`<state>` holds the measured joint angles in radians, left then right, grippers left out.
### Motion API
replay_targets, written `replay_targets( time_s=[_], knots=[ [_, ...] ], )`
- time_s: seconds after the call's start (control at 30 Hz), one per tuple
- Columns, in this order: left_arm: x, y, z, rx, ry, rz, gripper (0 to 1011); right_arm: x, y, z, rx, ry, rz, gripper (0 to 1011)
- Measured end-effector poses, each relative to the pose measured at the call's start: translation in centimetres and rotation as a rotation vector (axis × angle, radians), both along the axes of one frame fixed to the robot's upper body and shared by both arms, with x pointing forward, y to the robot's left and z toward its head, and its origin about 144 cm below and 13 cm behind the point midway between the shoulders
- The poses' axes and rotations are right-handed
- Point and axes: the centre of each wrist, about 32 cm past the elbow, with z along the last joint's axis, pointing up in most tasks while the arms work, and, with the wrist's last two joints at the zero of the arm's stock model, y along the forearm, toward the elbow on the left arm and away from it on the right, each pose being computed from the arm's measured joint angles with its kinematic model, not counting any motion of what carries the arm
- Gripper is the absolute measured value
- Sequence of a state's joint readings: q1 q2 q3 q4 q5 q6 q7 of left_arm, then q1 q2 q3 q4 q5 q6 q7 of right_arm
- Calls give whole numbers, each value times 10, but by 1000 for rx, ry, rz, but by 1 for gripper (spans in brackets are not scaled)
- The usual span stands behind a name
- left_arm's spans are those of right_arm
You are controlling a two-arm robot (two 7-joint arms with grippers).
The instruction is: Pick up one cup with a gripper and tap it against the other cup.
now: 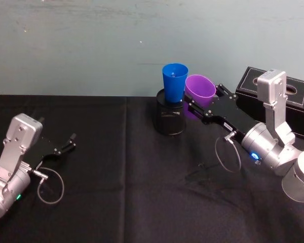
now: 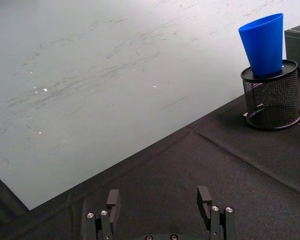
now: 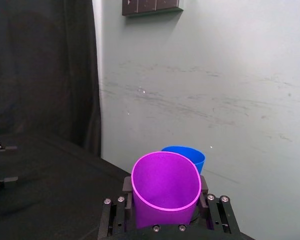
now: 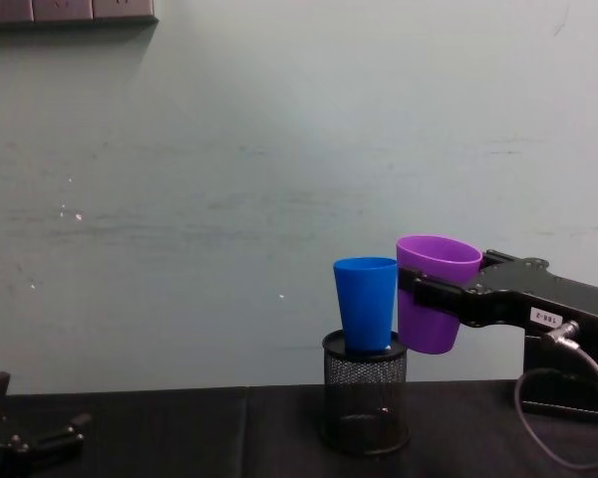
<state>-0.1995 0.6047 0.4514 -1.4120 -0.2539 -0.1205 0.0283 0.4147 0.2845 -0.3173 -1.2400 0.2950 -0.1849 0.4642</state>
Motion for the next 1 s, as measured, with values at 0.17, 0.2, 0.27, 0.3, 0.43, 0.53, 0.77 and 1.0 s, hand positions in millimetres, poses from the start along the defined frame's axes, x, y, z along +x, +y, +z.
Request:
replay_targets(
  time_s=[0.17, 0.2, 0.27, 0.3, 0.43, 0.53, 0.77, 1.0],
  knots=[
    [0, 0, 0, 0, 0, 0, 1011, 0, 0, 0, 0, 0, 0, 729],
    [0, 0, 0, 0, 0, 0, 1011, 0, 0, 0, 0, 0, 0, 729],
    [0, 0, 0, 0, 0, 0, 1011, 0, 0, 0, 0, -1, 0, 729],
    [0, 0, 0, 0, 0, 0, 1011, 0, 0, 0, 0, -1, 0, 729],
    [0, 0, 0, 0, 0, 0, 1011, 0, 0, 0, 0, -1, 0, 729],
    [0, 0, 0, 0, 0, 0, 1012, 0, 0, 0, 0, -1, 0, 729],
    [0, 0, 0, 0, 0, 0, 1011, 0, 0, 0, 0, -1, 0, 729],
    [0, 0, 0, 0, 0, 0, 1011, -5, -3, 1, -3, 4, 7, 729]
  ],
)
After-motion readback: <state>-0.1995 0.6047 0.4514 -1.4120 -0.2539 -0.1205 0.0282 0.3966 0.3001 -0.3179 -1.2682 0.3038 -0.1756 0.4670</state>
